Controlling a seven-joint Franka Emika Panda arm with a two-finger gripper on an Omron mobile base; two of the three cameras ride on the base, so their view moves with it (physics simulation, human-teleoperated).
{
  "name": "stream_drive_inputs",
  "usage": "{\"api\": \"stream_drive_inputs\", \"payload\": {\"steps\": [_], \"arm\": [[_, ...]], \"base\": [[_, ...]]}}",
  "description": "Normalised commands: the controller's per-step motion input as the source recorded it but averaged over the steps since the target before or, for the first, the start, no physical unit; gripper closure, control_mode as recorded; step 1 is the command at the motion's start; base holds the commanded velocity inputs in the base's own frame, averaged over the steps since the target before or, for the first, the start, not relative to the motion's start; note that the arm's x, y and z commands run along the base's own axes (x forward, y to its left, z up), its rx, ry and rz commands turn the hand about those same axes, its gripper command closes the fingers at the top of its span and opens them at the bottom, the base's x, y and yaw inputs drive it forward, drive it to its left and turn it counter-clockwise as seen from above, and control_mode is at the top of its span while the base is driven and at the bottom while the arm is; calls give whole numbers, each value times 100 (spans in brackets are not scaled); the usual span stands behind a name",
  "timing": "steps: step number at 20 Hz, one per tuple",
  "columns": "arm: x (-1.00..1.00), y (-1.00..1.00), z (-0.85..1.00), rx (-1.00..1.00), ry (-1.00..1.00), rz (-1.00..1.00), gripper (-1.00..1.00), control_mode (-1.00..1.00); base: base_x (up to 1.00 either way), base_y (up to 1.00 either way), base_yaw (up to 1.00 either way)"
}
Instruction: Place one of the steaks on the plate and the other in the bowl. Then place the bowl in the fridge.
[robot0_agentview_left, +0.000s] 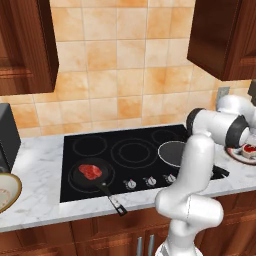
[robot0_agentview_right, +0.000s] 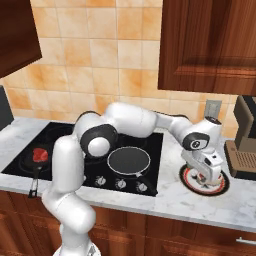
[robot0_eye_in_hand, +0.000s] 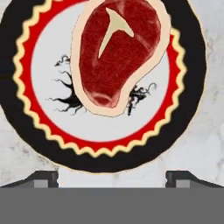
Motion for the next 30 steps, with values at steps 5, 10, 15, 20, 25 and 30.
{"api": "stream_drive_inputs", "payload": {"steps": [5, 10, 15, 20, 25, 30], "arm": [[-87, 100, 38, -13, -20, -4, -100, -100], [-68, 100, 79, -8, -10, 6, -100, -100], [-5, 100, 66, -13, 13, 34, -100, -100], [0, 100, -3, -9, 4, 63, -100, -100], [-19, 100, 79, -28, 17, 50, -100, -100], [-21, 25, -9, 2, -1, 24, -100, -100]], "base": [[0, 0, 0], [0, 0, 0], [0, 0, 0], [0, 0, 0], [0, 0, 0], [0, 0, 0]]}}
